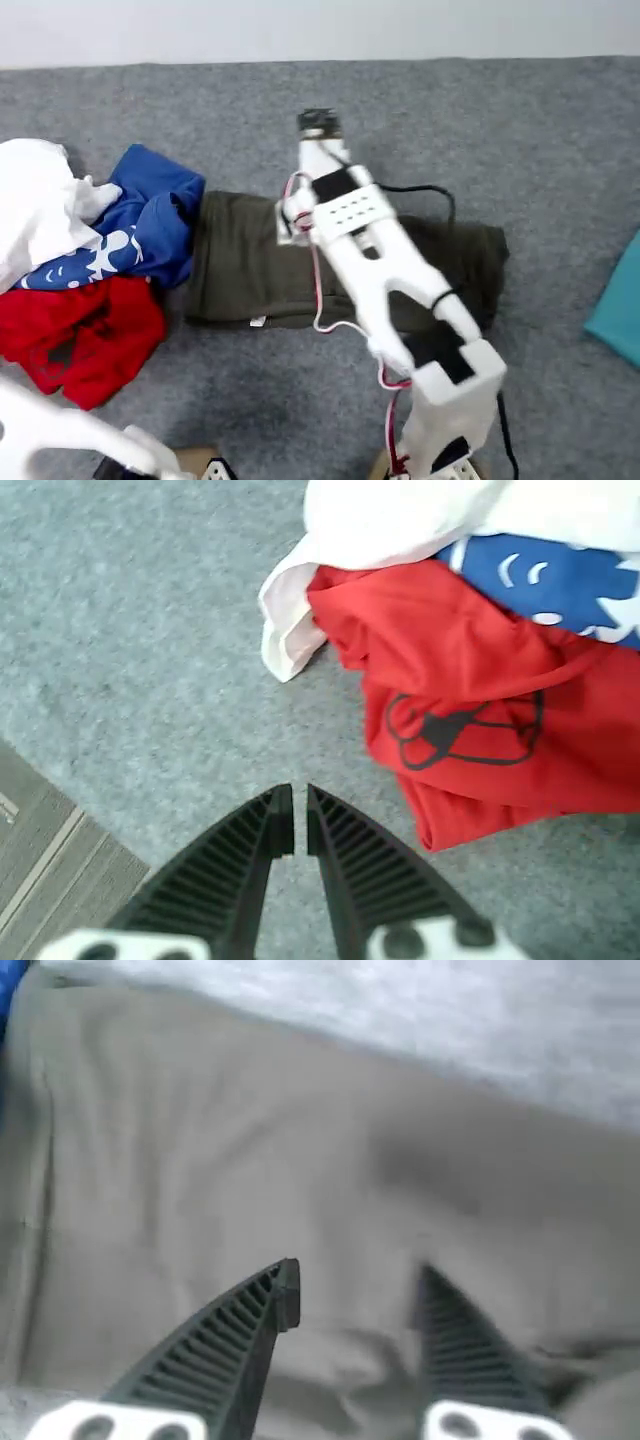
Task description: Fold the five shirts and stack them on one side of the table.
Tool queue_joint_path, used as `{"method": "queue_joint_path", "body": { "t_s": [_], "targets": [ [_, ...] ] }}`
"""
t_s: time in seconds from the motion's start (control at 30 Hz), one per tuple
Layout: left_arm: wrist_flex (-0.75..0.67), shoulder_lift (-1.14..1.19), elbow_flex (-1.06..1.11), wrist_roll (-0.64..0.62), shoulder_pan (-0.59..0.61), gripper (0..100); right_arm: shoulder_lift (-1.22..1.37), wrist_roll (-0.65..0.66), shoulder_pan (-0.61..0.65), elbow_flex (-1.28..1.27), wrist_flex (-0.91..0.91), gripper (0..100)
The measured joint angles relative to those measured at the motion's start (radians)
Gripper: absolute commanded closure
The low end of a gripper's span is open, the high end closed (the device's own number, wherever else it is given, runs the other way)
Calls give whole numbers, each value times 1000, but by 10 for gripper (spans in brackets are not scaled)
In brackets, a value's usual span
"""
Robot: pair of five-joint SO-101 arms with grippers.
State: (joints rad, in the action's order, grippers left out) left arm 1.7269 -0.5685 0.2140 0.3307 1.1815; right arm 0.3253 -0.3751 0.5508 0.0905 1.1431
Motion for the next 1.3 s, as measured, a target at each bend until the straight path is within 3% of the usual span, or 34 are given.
{"method": "queue_joint_path", "body": {
  "t_s": [0.37,0.6,0.93,1.3],
  "targets": [
    [0,0,0,9,37,966,338,0,135,399,-17,752],
    [0,0,0,9,49,966,456,0,218,594,78,751],
    [0,0,0,9,61,966,502,-43,295,672,141,751],
    [0,0,0,9,61,966,591,-78,299,672,141,753]
  ]
}}
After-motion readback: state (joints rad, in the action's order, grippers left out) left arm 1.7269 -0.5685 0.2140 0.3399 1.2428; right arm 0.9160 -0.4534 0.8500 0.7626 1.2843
